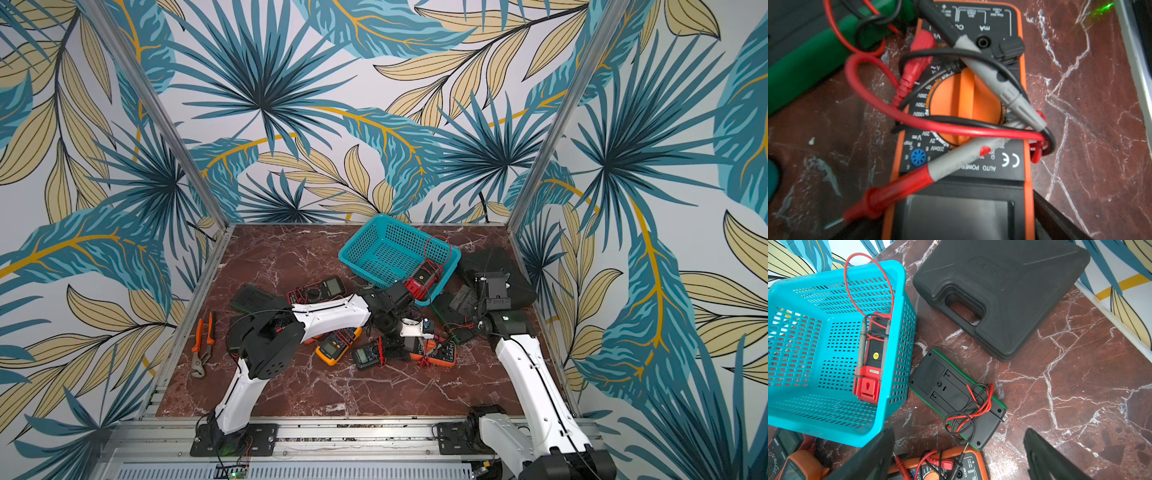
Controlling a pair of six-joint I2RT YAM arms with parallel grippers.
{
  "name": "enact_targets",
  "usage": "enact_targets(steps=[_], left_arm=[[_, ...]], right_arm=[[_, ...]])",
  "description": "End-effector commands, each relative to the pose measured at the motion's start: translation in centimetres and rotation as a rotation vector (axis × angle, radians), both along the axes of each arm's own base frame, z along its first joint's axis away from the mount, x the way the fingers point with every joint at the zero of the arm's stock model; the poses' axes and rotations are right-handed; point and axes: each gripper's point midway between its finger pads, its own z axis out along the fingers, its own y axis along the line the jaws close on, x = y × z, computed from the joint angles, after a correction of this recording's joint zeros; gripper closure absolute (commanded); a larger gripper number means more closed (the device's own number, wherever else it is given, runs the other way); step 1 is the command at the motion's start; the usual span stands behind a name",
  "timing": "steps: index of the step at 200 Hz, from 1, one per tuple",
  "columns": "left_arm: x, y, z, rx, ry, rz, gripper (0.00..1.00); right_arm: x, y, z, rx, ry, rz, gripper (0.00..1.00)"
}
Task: Put the multimeter into the basket
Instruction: Pick up the multimeter from the center of the board.
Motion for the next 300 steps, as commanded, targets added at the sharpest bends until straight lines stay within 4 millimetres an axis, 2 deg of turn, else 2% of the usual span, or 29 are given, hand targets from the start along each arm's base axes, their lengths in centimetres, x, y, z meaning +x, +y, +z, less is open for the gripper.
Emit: enact_targets(steps=[1, 23, 42, 54, 67, 75, 108, 118, 148, 171, 210, 231, 257, 300], left_arm=[[-0.2, -0.9, 0.5, -0.019, 0.014, -0.015, 0.00], [-0.1, -0.9, 0.2, -0.010, 0.016, -0.001, 0.00], [0.0, -0.7, -0.1, 0.004, 0.020, 0.016, 0.11], [-0.1, -0.7, 0.0, 0.004, 0.023, 0.020, 0.26], [0.0, -0.7, 0.3, 0.003, 0.019, 0.026, 0.49], [0.0, -0.7, 0.6, 0.000, 0.015, 0.032, 0.61], [0.3, -1.1, 3.1, -0.071, -0.030, 0.056, 0.93], [0.5, -1.1, 4.1, -0.102, -0.047, 0.068, 1.00], [-0.1, -0.8, 7.6, -0.201, -0.083, 0.092, 1.00], [-0.5, -0.1, 10.2, -0.268, -0.123, 0.111, 1.00], [-0.3, 1.2, 13.2, -0.330, -0.190, 0.182, 1.00], [1.1, 1.4, 15.6, -0.417, -0.267, 0.264, 1.00], [3.3, 2.5, 18.4, -0.479, -0.327, 0.408, 1.00], [9.4, 6.7, 22.2, -0.605, -0.376, 0.730, 1.00]], right_arm=[[-0.1, 0.1, -0.4, 0.006, -0.002, 0.007, 0.00], [-0.1, 0.1, -0.6, 0.012, 0.002, 0.007, 0.01], [-0.1, 0.1, -0.6, 0.009, -0.001, 0.003, 0.00], [-0.1, -0.1, -0.5, 0.004, -0.004, -0.004, 0.01], [-0.1, -0.3, -0.4, -0.002, -0.006, -0.013, 0.01], [-0.2, -0.4, -0.2, -0.004, -0.012, -0.019, 0.01], [-0.3, -0.8, 0.6, -0.024, -0.039, -0.033, 0.01], [-0.4, -1.0, 1.0, -0.037, -0.051, -0.037, 0.00], [-1.2, -2.1, 2.8, -0.097, -0.085, -0.066, 0.01], [-1.9, -3.1, 4.9, -0.151, -0.132, -0.102, 0.00], [-2.5, -3.7, 8.8, -0.185, -0.241, -0.122, 0.01], [-2.8, -3.9, 10.5, -0.198, -0.280, -0.124, 0.01], [-2.8, -3.9, 11.4, -0.206, -0.293, -0.122, 0.00], [-2.2, -3.3, 12.2, -0.199, -0.319, -0.076, 0.01]])
